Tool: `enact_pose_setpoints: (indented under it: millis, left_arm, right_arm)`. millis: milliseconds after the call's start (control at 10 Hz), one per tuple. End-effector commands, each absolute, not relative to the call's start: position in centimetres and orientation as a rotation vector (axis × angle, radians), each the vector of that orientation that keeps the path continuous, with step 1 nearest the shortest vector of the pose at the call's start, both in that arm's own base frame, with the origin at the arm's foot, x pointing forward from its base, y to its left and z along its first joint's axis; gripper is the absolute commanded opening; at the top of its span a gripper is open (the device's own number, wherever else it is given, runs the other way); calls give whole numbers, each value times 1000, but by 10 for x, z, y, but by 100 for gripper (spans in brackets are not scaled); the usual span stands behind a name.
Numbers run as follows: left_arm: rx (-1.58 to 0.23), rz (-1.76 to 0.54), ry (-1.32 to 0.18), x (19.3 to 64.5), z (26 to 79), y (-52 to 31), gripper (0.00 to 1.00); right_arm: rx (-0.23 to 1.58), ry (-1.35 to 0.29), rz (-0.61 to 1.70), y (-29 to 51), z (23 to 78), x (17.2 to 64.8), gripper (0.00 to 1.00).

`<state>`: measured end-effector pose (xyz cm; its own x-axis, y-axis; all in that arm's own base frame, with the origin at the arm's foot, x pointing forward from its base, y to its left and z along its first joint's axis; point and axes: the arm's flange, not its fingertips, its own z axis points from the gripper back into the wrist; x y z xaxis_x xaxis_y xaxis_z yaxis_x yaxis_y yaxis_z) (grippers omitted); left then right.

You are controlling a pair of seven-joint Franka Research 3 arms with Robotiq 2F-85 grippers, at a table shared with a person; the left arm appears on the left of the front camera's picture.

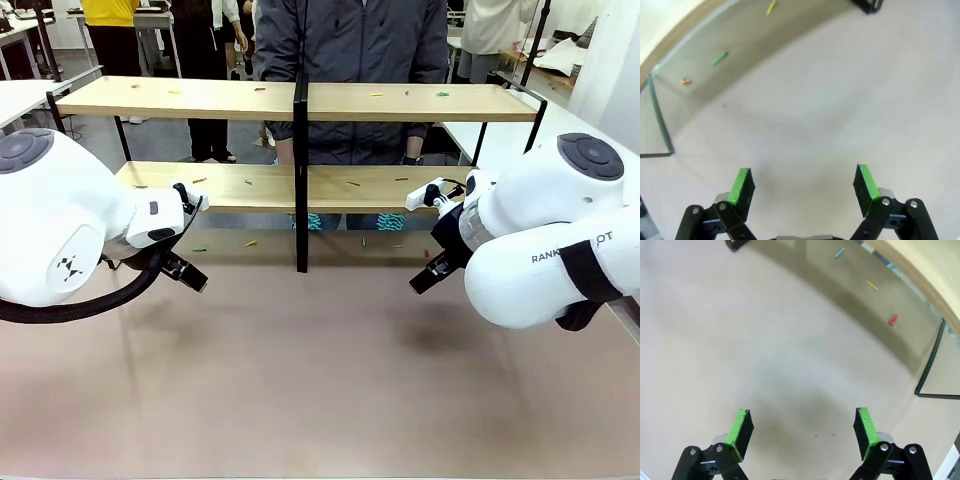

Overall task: Clean the shelves.
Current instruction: Pick up the Duster when the human hands it over.

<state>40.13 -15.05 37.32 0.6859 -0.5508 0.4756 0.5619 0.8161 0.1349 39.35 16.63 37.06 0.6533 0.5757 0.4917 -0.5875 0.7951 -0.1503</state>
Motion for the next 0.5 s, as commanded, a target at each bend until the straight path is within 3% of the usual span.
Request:
enact_pose_setpoints:
  millis: [0, 200, 400]
  left_arm:
    - [-50, -718, -362, 381, 444, -144, 100]
    - [-250, -771, -178, 360, 559, -128, 100]
    - [-383, -743, -112, 350, 621, -105, 100]
  right_arm:
    - [54, -585, 693, 146, 414, 372, 100]
    - [160, -769, 725, 98, 502, 314, 100]
    - [155, -919, 743, 65, 567, 258, 100]
